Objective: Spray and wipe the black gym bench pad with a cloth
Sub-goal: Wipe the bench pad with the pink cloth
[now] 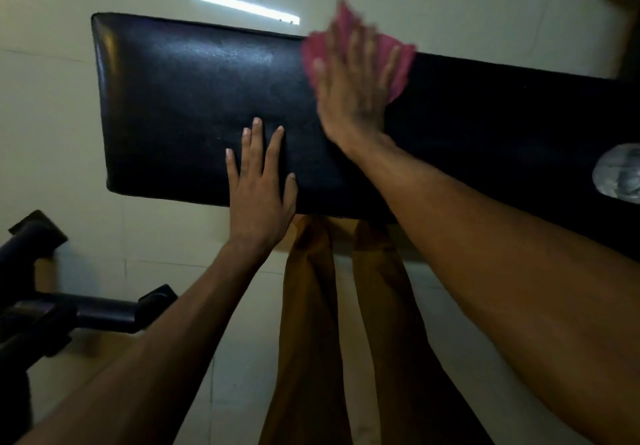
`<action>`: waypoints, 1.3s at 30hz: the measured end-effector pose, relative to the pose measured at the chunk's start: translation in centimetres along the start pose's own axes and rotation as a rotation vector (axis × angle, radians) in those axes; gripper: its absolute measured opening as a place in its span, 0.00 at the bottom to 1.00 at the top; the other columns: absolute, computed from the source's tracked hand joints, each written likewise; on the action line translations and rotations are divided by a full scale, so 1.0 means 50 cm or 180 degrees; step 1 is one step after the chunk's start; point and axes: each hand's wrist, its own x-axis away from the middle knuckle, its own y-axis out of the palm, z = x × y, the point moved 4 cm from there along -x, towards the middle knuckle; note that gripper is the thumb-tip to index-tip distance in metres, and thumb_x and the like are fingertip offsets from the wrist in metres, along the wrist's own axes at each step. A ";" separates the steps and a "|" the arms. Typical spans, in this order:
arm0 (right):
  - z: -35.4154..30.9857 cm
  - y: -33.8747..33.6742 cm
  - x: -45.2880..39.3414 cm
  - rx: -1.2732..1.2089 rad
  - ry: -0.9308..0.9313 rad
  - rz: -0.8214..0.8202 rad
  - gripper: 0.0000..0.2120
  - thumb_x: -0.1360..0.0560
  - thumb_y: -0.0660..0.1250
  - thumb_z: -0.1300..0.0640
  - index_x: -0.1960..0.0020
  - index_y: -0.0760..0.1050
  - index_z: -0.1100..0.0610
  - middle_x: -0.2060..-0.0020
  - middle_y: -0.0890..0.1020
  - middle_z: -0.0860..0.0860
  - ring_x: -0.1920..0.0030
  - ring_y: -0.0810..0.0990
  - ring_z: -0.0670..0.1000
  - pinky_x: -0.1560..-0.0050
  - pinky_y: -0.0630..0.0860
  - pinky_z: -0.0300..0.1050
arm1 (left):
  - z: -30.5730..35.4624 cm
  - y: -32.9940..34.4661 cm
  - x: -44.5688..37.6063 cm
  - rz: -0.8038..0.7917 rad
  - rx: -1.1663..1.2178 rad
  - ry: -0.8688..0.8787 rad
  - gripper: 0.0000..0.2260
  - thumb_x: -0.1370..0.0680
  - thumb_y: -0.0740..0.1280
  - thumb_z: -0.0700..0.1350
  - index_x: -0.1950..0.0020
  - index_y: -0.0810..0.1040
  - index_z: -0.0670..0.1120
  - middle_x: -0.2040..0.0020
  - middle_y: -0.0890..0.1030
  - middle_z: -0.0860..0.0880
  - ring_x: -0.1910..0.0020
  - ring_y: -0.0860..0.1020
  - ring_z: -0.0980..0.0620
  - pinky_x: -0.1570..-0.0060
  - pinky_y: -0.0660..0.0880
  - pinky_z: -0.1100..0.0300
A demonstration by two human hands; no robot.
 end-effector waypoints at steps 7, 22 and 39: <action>0.091 0.011 0.076 0.0128 -0.0077 0.0134 0.30 0.16 0.46 0.42 0.18 0.47 0.50 0.18 0.49 0.54 0.18 0.46 0.56 0.21 0.41 0.61 | 0.003 -0.012 0.001 -0.0012 0.0097 -0.0052 0.29 0.17 0.61 0.48 0.18 0.54 0.49 0.17 0.49 0.43 0.18 0.46 0.44 0.20 0.45 0.40; 0.270 0.096 0.409 -0.0785 0.2105 0.0629 0.28 0.16 0.44 0.43 0.18 0.46 0.47 0.18 0.44 0.55 0.19 0.41 0.56 0.23 0.47 0.69 | 0.094 0.025 0.000 -0.0311 -0.0340 0.1111 0.29 0.17 0.60 0.46 0.18 0.53 0.42 0.17 0.50 0.41 0.18 0.47 0.45 0.20 0.47 0.43; 0.403 -0.024 0.176 -0.0346 0.1970 0.0929 0.28 0.16 0.43 0.42 0.18 0.52 0.48 0.19 0.51 0.57 0.19 0.49 0.60 0.22 0.42 0.67 | 0.181 0.062 -0.022 -0.0571 -0.0506 0.0940 0.32 0.17 0.59 0.52 0.17 0.50 0.45 0.17 0.47 0.44 0.18 0.45 0.46 0.21 0.44 0.37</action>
